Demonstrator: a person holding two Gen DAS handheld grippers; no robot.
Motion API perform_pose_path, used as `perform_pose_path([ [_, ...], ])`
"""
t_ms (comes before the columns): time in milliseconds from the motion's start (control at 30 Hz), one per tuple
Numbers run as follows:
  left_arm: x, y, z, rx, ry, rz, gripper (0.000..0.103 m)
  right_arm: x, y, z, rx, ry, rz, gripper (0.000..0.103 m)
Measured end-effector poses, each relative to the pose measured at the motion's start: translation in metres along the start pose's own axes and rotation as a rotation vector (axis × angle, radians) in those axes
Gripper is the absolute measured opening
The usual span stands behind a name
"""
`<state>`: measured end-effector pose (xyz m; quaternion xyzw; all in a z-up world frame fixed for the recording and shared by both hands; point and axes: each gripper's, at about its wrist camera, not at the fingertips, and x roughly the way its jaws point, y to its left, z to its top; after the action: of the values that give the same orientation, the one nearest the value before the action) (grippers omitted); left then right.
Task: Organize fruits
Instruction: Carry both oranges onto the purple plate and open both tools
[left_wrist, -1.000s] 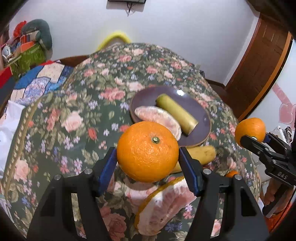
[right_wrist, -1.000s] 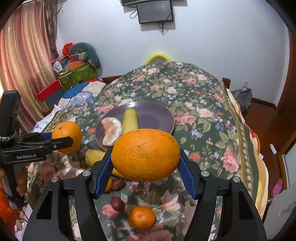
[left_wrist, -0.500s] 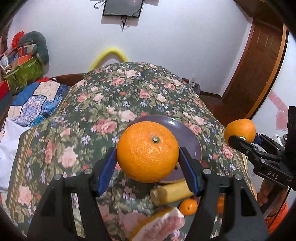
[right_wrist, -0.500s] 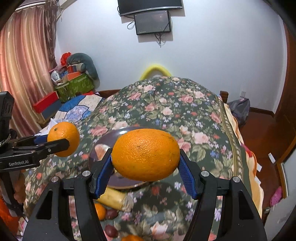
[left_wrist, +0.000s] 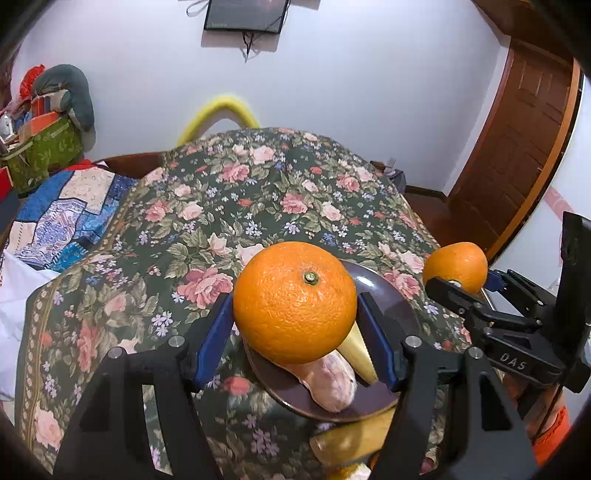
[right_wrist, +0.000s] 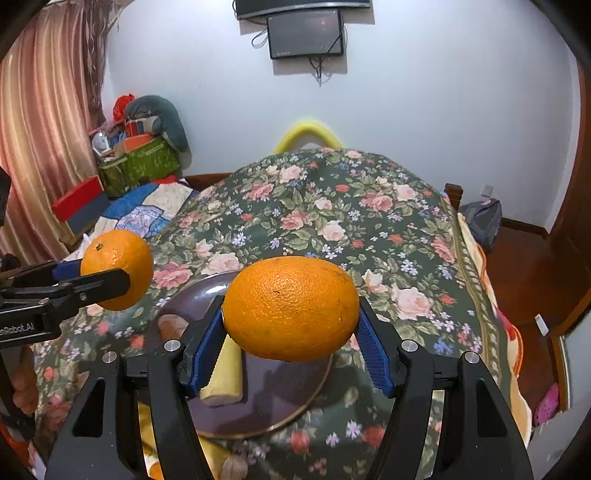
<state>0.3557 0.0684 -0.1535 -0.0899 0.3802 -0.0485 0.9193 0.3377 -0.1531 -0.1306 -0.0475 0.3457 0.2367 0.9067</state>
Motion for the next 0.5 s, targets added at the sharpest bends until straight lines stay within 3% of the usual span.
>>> perform_pose_path([
  [500, 0.079, 0.006, 0.004, 0.022, 0.121, 0.031, 0.067, 0.072, 0.000, 0.001, -0.049, 0.167, 0.032, 0.063],
])
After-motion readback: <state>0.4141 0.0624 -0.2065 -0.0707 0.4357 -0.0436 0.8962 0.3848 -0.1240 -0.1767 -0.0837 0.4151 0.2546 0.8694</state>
